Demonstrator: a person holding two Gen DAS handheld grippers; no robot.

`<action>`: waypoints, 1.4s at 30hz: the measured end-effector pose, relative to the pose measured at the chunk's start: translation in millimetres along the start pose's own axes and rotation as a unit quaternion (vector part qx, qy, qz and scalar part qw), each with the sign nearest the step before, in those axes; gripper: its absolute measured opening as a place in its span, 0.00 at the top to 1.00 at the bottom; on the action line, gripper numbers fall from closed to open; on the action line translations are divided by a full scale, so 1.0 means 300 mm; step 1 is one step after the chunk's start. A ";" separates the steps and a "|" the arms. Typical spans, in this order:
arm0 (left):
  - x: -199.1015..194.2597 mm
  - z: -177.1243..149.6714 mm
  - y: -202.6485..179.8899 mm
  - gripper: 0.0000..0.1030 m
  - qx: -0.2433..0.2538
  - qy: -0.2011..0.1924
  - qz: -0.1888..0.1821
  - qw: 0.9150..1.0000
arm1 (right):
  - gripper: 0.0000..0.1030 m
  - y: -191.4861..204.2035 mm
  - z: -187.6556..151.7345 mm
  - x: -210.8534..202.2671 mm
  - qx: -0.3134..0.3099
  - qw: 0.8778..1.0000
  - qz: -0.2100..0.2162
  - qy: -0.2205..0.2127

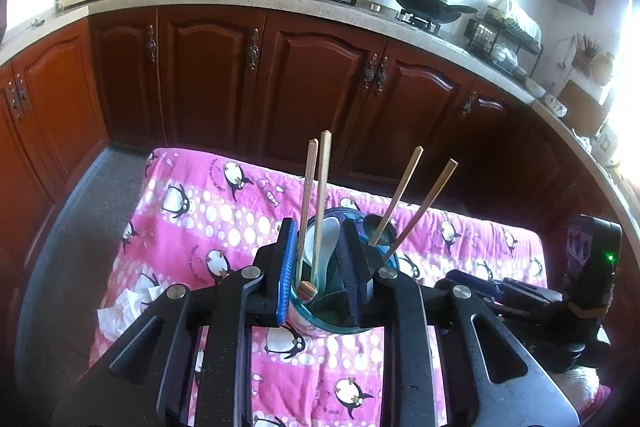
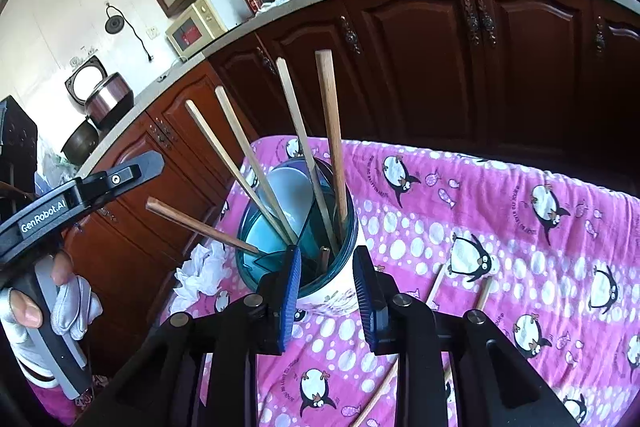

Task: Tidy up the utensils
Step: 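Move both open tools back down toward the last two chopsticks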

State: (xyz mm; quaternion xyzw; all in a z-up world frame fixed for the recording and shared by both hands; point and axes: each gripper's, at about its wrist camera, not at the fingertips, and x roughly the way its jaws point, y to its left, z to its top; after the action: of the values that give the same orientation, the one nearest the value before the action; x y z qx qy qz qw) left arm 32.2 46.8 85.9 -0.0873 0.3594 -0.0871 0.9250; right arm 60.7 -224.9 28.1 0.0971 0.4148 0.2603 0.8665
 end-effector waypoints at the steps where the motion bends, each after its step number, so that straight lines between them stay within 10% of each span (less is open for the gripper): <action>1: -0.007 -0.001 -0.003 0.78 0.001 -0.002 0.001 1.000 | 0.75 -0.002 -0.003 -0.007 0.001 1.000 0.000 -0.001; 24: -0.134 -0.092 -0.178 0.50 0.059 -0.030 0.007 0.998 | 0.72 0.050 -0.065 -0.177 -0.014 0.999 -0.025 -0.026; 42: 0.123 -0.355 -0.334 0.48 0.097 0.085 -0.040 0.991 | 0.70 -0.318 -0.250 0.020 0.080 0.990 -0.095 0.068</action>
State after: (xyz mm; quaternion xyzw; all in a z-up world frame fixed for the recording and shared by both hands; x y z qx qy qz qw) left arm -23.2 -69.3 7.0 -0.0037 0.4227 -0.1657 0.8910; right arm 41.4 -305.8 -60.4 0.1083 0.4993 0.1490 0.8466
